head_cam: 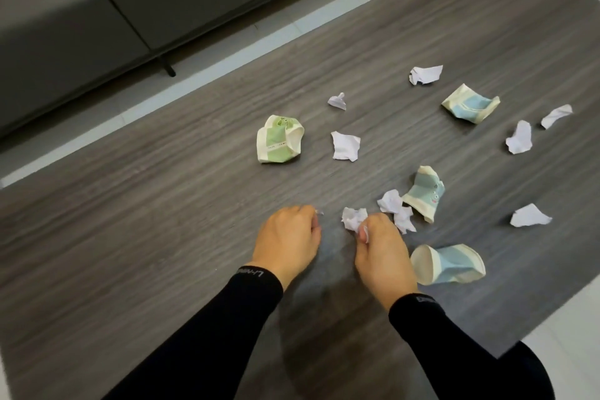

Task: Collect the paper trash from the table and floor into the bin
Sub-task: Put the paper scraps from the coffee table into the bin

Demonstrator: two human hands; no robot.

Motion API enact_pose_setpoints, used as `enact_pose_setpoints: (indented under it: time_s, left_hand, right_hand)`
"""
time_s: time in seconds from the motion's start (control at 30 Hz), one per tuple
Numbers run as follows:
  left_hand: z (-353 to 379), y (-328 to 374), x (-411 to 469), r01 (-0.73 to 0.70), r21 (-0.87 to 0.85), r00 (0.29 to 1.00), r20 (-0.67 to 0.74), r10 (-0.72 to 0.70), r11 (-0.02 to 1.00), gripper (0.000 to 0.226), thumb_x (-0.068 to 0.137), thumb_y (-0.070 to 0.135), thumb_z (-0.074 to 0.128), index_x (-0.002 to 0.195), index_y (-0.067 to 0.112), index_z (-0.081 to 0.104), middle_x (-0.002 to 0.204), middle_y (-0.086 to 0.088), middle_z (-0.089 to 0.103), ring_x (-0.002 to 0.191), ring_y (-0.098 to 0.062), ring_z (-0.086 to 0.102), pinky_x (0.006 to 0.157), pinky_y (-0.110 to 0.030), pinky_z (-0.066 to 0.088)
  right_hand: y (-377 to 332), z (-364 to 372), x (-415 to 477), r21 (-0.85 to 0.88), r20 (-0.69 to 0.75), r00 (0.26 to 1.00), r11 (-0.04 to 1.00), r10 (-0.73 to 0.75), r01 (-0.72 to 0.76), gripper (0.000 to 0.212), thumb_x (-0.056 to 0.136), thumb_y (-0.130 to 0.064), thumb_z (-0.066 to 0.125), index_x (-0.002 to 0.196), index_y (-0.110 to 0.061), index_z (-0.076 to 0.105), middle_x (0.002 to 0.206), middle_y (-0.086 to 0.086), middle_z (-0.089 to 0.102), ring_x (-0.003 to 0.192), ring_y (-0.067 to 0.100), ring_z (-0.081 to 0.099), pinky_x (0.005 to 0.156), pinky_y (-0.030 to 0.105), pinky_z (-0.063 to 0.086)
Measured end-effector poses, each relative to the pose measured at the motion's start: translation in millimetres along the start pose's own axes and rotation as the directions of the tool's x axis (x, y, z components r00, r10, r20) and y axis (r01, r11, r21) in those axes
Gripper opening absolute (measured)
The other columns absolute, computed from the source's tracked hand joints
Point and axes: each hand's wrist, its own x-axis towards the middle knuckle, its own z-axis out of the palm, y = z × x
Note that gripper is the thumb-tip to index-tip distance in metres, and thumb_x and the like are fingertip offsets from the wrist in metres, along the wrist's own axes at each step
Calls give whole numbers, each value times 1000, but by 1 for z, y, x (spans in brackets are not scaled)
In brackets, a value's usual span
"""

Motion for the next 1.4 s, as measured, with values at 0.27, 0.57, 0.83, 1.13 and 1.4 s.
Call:
enact_pose_setpoints:
  time_s: [0.27,0.57,0.83,1.13,1.4]
  left_hand:
    - [-14,-5,31,-169,114,972,182,147,979,31,84,15,55,115,16,56,116,-6,50,108,-26,49,84,-34,44]
    - [-80,10,79,-41,-236,843,-530,-94,971,9,79,15,64,78,19,71,76,5,68,103,-11,53,103,-27,26]
    - [-48,1,67,81,-25,968,-235,-85,996,21,80,2,55,89,10,72,95,-12,73,97,-30,61,75,-23,34]
    - [-60,57,-24,49,-507,928,-296,-228,861,25,71,5,69,64,29,69,60,18,69,62,10,60,63,2,38]
    - [44,202,-121,-45,-692,995,33,94,721,43,68,1,72,48,37,65,56,28,65,62,10,61,65,-2,42]
  right_hand:
    - [-28,-21,-4,392,-31,983,907,183,-157,26,89,-13,49,75,-28,32,66,-7,43,57,6,44,56,25,34]
    - [7,-85,-11,118,-423,896,989,134,-92,36,80,-22,70,54,-18,45,54,-2,44,57,18,49,62,30,35]
    - [55,-55,-37,212,-211,900,917,382,-339,33,72,-13,73,100,0,62,126,16,48,105,19,46,94,25,34]
    - [61,-73,-87,506,-261,856,818,447,-273,22,81,-3,64,102,-2,64,95,6,64,83,3,56,68,6,35]
    - [159,-138,-174,656,-230,622,591,749,-469,18,73,-11,67,80,0,55,74,11,56,67,26,53,65,23,45]
